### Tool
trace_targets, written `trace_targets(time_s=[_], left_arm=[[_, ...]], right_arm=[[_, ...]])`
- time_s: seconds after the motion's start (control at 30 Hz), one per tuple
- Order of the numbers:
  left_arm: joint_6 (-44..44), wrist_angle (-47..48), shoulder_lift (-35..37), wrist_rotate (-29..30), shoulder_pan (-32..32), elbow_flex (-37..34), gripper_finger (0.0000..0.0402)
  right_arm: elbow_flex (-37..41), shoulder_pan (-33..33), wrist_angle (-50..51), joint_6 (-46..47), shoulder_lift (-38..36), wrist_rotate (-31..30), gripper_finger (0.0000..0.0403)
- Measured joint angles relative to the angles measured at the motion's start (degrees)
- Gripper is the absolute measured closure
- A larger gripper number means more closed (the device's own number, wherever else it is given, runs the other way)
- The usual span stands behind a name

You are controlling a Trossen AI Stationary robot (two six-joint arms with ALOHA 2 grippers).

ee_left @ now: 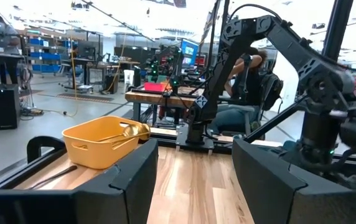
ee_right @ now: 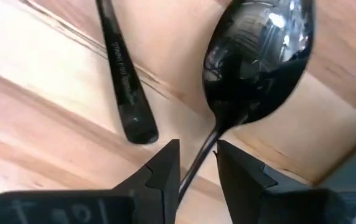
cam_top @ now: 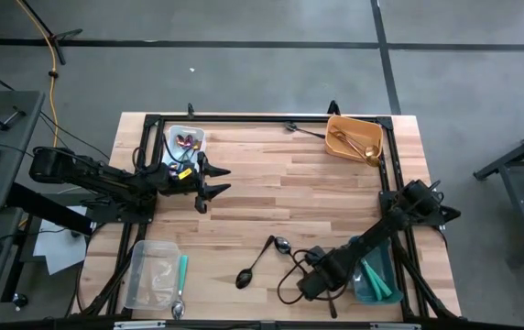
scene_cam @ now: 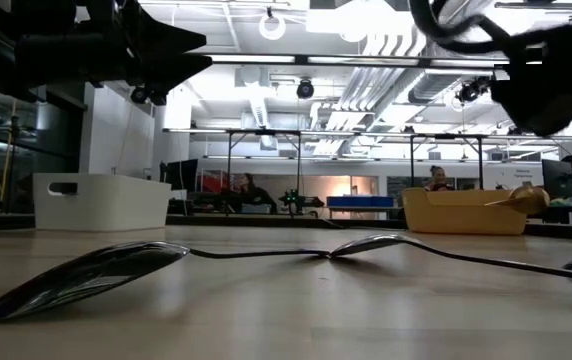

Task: Sort silverware by color (type)
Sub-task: Put the black spoon into the transparent bin

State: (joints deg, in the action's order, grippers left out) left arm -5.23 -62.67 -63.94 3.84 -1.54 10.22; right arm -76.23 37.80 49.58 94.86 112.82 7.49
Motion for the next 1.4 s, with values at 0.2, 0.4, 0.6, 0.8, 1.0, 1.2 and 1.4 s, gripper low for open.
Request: trace_targets(time_s=[0.2, 0.4, 0.6, 0.8, 1.0, 1.2, 1.4], left_arm=[[0.8, 0.0, 0.0, 0.0, 0.0, 0.0, 0.0202], [0.8, 0.0, 0.0, 0.0, 0.0, 0.0, 0.0202], [0.9, 0.0, 0.0, 0.0, 0.0, 0.0, 0.0202], [0.9, 0.0, 0.0, 0.0, 0.0, 0.0, 0.0202], [0.9, 0.0, 0.0, 0.0, 0.0, 0.0, 0.0202], [0.9, 0.0, 0.0, 0.0, 0.0, 0.0, 0.0202], [0.9, 0.0, 0.0, 0.0, 0.0, 0.0, 0.0202]], right_arm=[[-3.7, 0.0, 6.0, -1.3, 0.0, -0.9, 0.0302], [-2.0, -0.3, 6.7, -0.9, 0.0, -0.8, 0.0302], [-0.5, -1.4, 5.1, -1.4, -0.1, -0.1, 0.0302], [-0.5, -2.2, 3.3, -2.5, -0.1, -1.4, 0.0302], [-0.5, -2.5, 3.1, -3.7, -0.1, -2.8, 0.0302], [-0.5, -3.7, 3.5, -6.9, -0.1, -5.9, 0.0302], [-0.4, -5.9, 6.7, -11.3, -0.1, -9.5, 0.0302]])
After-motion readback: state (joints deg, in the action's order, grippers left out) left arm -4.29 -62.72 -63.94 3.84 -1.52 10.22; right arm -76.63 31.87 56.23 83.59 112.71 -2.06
